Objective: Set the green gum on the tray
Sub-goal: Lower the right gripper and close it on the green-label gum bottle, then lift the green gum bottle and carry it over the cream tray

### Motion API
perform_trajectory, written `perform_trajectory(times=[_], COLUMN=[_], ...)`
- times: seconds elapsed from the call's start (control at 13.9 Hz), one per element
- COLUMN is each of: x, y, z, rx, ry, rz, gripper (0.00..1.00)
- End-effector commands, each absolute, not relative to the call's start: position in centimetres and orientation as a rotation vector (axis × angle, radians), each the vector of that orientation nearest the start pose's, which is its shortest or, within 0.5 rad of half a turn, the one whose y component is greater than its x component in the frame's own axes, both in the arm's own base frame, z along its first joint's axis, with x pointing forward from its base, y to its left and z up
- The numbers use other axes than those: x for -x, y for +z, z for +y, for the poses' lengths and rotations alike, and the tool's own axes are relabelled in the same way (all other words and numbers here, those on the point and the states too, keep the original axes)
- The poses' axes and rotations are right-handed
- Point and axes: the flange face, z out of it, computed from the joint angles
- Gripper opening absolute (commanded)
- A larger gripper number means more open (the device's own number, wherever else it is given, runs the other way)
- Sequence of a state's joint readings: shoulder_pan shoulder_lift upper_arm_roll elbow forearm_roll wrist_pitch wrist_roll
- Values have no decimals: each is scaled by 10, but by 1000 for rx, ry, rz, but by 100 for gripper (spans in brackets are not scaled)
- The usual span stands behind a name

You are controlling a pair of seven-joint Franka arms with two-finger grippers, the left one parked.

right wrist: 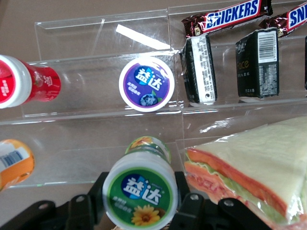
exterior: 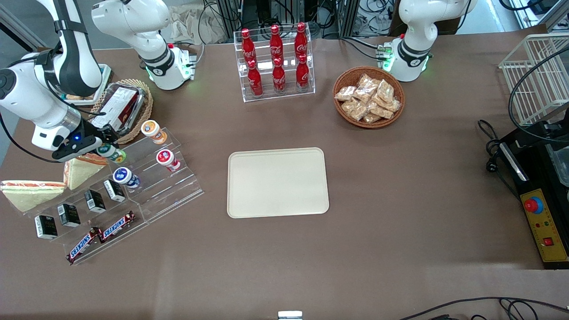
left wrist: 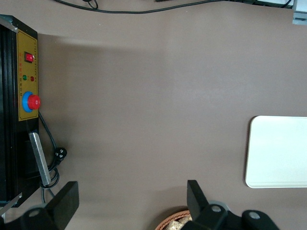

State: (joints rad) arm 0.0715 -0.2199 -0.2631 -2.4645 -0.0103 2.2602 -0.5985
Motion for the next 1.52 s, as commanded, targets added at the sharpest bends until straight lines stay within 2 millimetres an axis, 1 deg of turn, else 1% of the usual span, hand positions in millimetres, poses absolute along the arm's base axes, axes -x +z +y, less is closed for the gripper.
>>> perform_trajectory(times=[0.0,0.07,0.14,0.29,0.43,0.51,0.58,0.65,0.79,0.87,0.94,1.01,1.08,1.15,1.23,1.3,1.37,1.44], x=[-453,-460,-469,-493,-504,-505,-505,-506,-507,-509,-513,-514,-515,-515,-512,-506,-500,-495], y=[400,420,447,511,566,590,609,618,626,619,604,590,575,555,532,504,475,447], z=[-89,-88,-87,-64,-45,-28,-6,21,89,122,150,184,215,241,264,284,299,304], rx=[3037,3028,3026,3030,3047,3050,3066,3088,3089,3085,3091,3094,3093,3087,3080,3077,3071,3061], ry=[-80,-44,-21,-18,-5,13,27,49,34,56,94,104,91,90,85,64,36,16], rz=[-671,-672,-668,-721,-682,-655,-596,-506,-338,-248,-152,-85,-7,88,177,228,250,277], gripper=[13,13,13,13,13,13,13,13,13,13,14,14,14,14,14,14,14,14])
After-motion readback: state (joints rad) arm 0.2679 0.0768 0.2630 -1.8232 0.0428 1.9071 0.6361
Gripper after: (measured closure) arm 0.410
